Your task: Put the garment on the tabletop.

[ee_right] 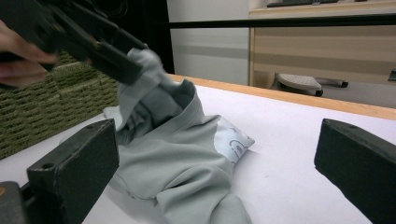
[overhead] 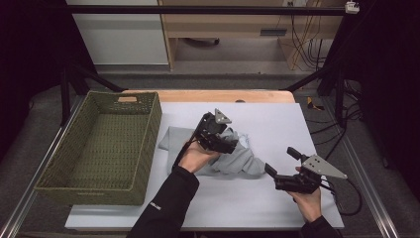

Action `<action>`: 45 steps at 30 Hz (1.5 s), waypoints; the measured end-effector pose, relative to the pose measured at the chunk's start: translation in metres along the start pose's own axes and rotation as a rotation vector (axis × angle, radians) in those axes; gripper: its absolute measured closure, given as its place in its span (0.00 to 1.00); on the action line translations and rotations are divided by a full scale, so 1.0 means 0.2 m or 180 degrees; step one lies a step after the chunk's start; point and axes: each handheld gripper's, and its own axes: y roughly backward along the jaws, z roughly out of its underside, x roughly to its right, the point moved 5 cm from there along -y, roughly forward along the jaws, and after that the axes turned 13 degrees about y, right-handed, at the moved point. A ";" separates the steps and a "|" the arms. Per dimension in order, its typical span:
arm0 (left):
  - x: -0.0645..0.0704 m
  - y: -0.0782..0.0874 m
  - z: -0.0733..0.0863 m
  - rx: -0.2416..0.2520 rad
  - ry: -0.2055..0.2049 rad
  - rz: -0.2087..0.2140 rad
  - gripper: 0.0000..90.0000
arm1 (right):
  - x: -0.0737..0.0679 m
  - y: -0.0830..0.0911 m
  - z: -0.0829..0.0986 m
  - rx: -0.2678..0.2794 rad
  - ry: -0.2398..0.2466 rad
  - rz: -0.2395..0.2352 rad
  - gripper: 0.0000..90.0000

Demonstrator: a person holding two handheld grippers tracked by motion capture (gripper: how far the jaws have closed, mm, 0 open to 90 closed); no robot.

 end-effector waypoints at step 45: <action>-0.19 0.41 0.58 0.1480 0.0337 0.0187 0.06 | 0.01 0.01 0.00 0.0018 -0.0020 -0.0025 0.01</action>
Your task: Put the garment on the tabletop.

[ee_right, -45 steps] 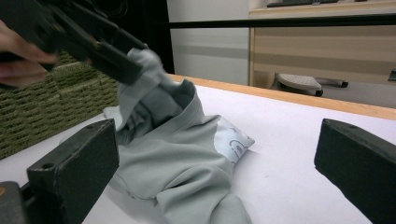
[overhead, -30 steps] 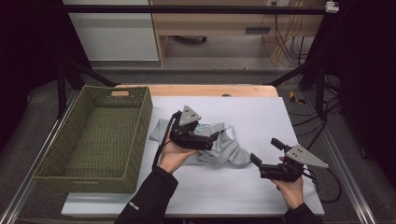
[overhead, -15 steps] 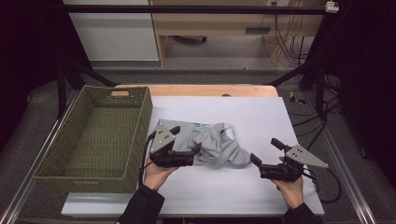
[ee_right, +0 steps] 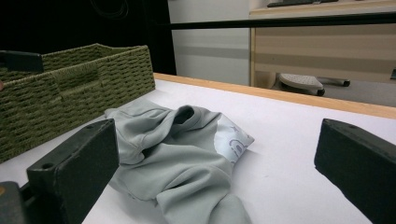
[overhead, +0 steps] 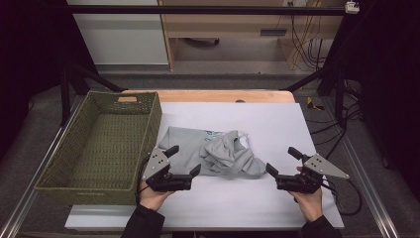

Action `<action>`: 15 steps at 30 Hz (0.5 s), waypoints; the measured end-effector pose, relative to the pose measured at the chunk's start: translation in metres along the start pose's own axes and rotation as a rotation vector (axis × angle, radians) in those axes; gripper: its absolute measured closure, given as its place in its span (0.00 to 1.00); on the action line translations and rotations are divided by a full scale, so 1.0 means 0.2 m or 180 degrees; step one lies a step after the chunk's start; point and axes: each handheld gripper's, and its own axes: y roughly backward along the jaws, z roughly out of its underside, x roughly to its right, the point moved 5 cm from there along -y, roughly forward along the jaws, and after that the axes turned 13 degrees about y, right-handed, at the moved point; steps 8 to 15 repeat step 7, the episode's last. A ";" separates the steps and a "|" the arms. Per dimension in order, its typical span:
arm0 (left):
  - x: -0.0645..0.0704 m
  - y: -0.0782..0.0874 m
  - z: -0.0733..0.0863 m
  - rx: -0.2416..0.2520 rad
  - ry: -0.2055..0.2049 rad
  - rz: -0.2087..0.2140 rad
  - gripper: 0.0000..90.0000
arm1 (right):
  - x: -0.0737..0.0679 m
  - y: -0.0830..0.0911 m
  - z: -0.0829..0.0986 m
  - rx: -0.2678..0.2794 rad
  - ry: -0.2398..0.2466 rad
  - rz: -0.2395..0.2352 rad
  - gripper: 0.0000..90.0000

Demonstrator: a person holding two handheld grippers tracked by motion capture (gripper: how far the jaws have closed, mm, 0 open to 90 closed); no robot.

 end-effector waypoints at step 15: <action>-0.02 0.01 0.00 -0.0002 -0.0007 -0.0037 0.05 | 0.00 0.00 0.00 0.0005 0.0011 0.0000 0.01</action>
